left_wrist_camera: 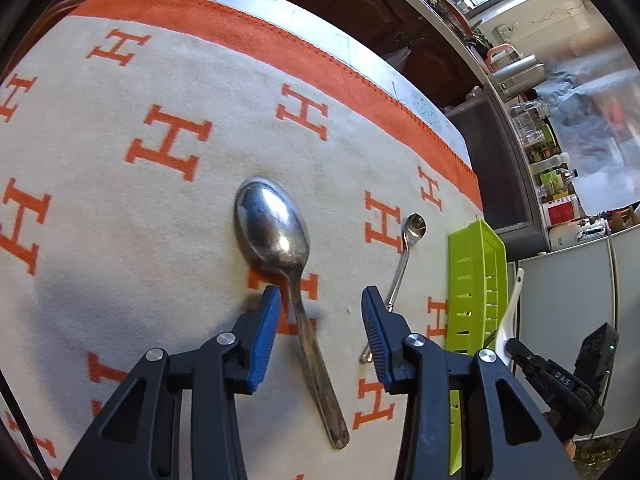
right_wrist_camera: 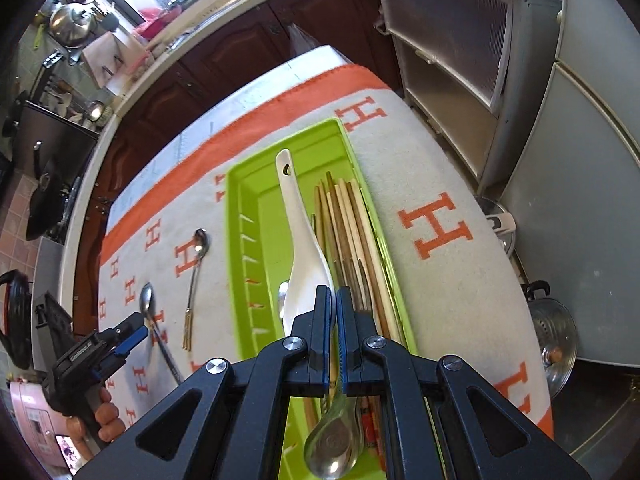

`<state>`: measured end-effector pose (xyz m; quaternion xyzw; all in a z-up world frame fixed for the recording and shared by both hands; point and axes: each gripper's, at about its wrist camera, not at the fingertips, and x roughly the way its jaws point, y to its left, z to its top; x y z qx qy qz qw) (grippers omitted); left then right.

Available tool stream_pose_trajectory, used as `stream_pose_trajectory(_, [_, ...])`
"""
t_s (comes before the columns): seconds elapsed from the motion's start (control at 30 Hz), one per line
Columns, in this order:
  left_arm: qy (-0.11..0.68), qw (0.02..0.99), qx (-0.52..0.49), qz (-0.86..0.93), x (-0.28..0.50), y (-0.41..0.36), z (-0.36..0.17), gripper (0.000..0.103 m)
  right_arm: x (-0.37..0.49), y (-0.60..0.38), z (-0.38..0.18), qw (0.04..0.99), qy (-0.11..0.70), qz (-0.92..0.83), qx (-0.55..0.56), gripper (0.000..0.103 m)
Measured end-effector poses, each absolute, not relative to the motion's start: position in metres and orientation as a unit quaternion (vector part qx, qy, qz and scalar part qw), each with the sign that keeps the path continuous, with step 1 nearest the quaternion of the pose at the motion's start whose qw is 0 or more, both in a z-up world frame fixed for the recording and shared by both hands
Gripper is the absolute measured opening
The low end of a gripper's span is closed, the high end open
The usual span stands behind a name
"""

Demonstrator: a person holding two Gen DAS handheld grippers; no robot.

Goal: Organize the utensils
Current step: 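Carry the ceramic spoon over the tray while the left tool grasps the large steel spoon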

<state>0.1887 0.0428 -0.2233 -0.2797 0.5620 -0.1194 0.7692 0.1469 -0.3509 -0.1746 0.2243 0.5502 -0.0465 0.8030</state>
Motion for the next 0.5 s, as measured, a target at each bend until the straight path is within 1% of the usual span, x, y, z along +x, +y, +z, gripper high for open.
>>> stream_pose_trajectory(0.2, [0.556, 0.763, -0.304, -0.129, 0.192, 0.038, -0.237, 0.037, 0.165, -0.349, -0.188, 0.796, 0.563, -0.049, 0.216, 0.003])
stream_pose_trajectory(0.5, [0.492, 0.783, -0.345, -0.163, 0.193, 0.036, -0.25, 0.036, 0.168, -0.345, -0.197, 0.797, 0.569, -0.058, 0.196, 0.003])
